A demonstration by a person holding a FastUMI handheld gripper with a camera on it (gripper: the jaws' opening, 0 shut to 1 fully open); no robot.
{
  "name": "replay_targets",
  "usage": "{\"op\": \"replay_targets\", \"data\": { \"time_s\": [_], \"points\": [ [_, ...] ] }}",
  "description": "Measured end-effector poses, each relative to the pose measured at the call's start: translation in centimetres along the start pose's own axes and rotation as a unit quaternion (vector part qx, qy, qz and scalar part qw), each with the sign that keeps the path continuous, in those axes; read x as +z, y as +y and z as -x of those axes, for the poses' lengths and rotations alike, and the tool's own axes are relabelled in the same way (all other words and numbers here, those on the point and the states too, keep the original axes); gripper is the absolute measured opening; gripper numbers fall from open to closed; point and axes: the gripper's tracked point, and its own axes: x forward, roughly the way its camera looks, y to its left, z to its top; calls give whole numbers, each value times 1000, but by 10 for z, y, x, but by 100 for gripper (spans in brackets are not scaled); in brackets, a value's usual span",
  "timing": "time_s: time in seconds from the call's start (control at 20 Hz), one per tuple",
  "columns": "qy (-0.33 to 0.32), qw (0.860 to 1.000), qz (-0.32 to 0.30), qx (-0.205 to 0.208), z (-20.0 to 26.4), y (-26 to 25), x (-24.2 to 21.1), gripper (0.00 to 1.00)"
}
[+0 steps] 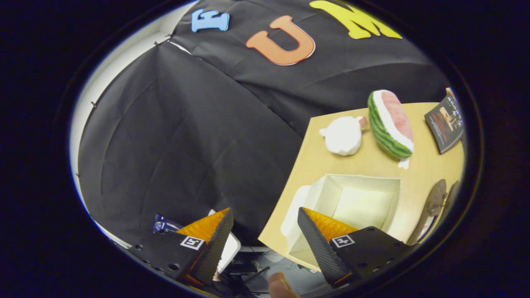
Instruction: Open the storage box then place both shoes into the box .Put the left shoe in first, then the right shoe, with the right side of both shoes facing outward in a uniform manner.
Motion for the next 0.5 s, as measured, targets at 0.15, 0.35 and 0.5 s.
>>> {"op": "replay_targets", "data": {
  "time_s": [0.15,0.35,0.5],
  "points": [
    [-3,999,-3,-35,24,-60,-7,95],
    [-11,997,-15,-80,65,-141,-21,95],
    [-12,992,-23,-124,95,-207,-35,95]
  ]
}}
